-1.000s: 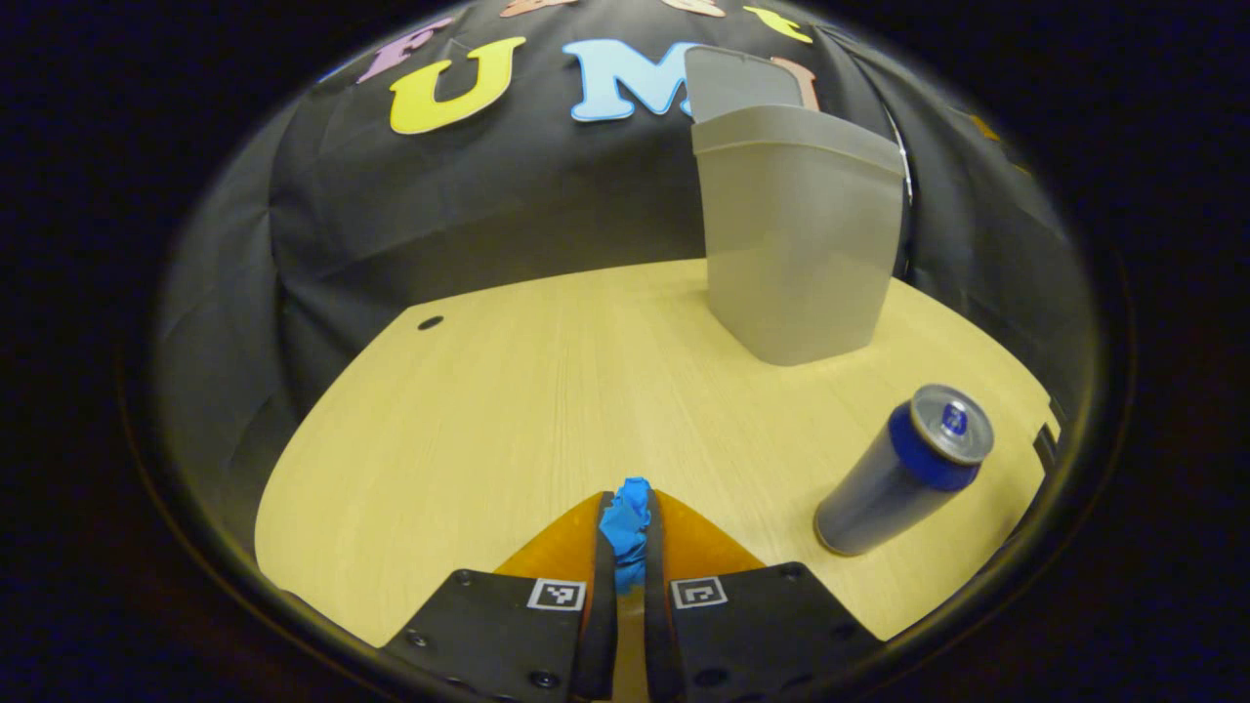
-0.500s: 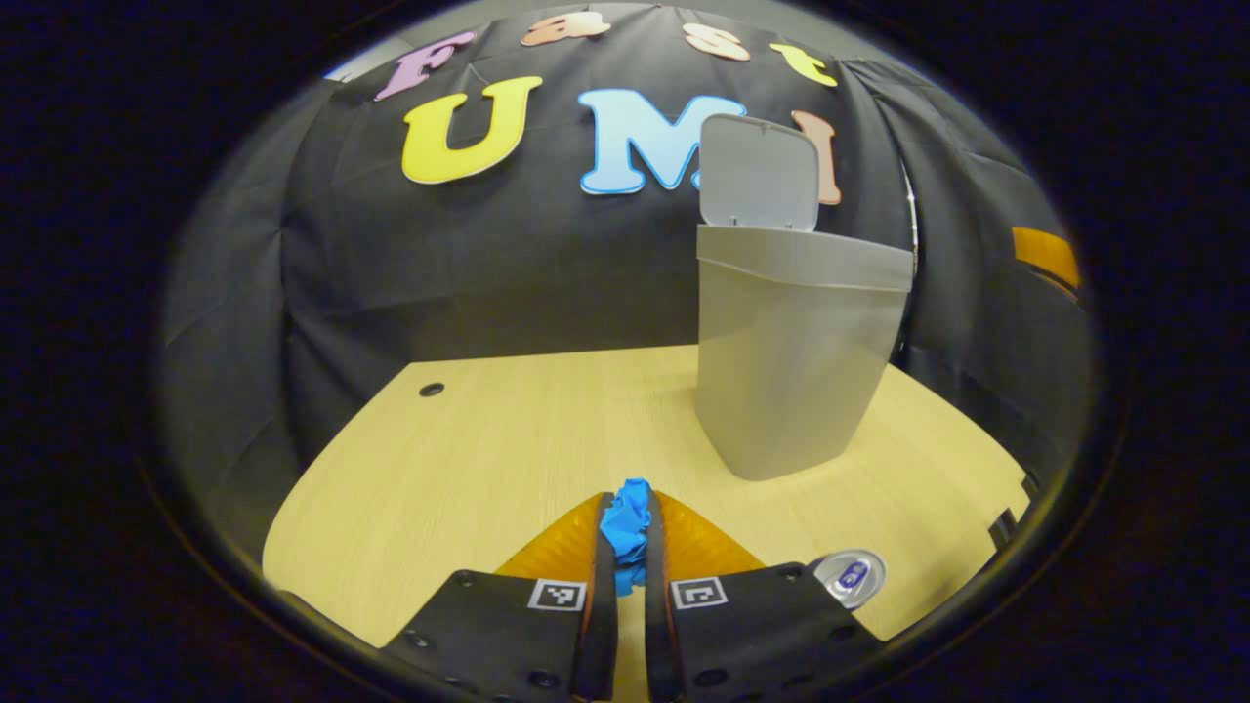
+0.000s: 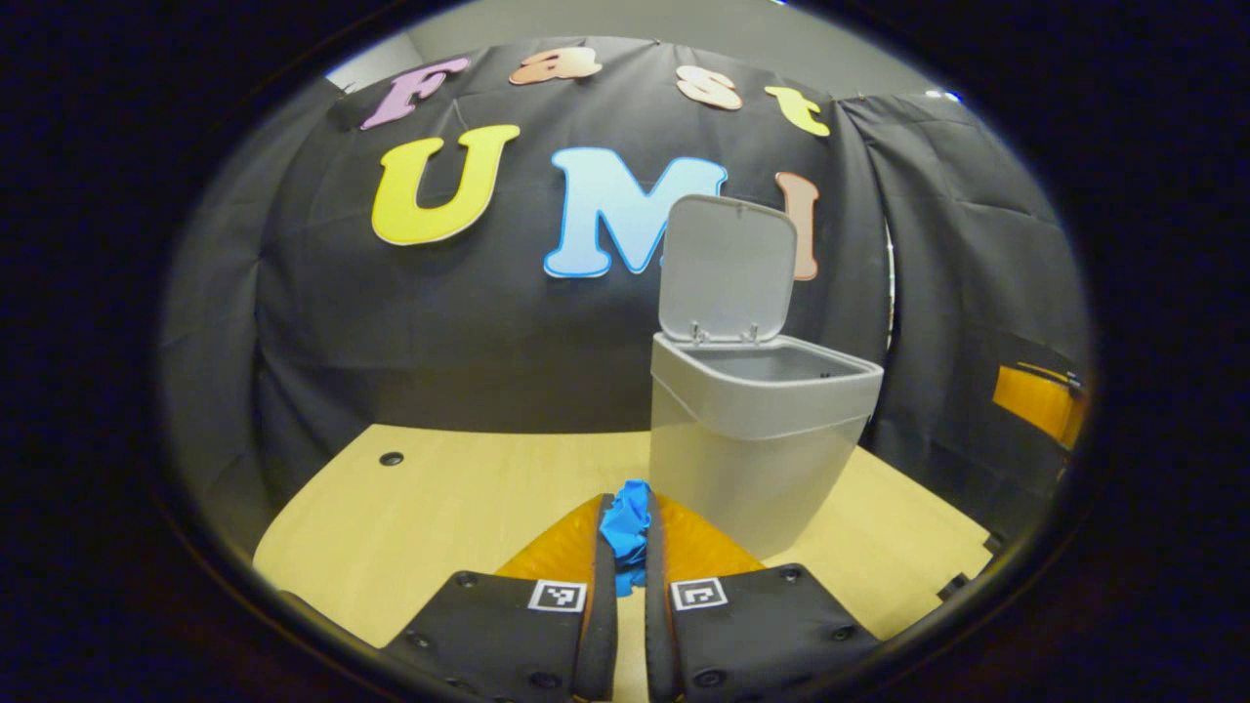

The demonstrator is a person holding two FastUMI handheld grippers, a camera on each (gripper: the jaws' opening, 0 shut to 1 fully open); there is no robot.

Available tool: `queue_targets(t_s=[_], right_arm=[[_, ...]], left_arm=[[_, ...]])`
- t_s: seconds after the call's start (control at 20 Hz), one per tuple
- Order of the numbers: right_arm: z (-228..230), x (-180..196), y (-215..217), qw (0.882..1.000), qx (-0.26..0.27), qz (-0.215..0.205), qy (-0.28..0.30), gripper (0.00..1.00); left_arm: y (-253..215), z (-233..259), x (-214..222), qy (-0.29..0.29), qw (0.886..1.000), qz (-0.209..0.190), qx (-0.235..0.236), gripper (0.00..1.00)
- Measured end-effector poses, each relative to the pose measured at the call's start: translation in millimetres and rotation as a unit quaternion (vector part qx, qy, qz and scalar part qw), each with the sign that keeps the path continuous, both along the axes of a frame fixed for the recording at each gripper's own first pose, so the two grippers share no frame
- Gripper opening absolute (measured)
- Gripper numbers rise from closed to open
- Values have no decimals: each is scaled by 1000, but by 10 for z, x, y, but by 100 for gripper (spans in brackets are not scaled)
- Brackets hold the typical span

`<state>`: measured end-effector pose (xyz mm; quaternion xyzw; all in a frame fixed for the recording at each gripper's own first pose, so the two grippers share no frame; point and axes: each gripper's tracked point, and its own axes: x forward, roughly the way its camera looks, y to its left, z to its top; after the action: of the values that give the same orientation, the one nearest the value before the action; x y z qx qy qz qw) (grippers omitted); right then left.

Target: Press the lid of the desktop garbage bin to open it, pick up the crumpled paper on the desktop and throw it into the bin, then pick up the pop can on the desktop and drop it into the bin, and finally close the garbage bin lid.

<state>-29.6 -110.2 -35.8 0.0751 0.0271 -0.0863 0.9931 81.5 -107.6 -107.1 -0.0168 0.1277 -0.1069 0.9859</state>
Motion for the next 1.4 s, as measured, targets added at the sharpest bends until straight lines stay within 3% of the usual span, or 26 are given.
queue_targets(t_s=[0.55,0.85,1.05,1.1,1.25,1.4], right_arm=[[13,51,-49,1000,-18,9,17,93],[-39,17,-48,1000,-15,6,25,93],[-78,-44,-49,1000,-15,-5,20,93],[-112,-32,-65,1000,-18,-8,24,93],[-77,-33,-3,1000,-10,-2,23,93],[-56,-33,21,1000,-22,-4,20,93]], left_arm=[[-642,690,570,-68,996,-42,-31,19],[-1020,775,851,-80,994,-71,-34,21],[-1137,752,973,-79,992,-87,-32,25],[-1152,722,989,-74,993,-89,-33,35],[-1190,606,1056,-53,994,-95,-30,35],[-1200,543,1121,-48,994,-97,-19,42]])
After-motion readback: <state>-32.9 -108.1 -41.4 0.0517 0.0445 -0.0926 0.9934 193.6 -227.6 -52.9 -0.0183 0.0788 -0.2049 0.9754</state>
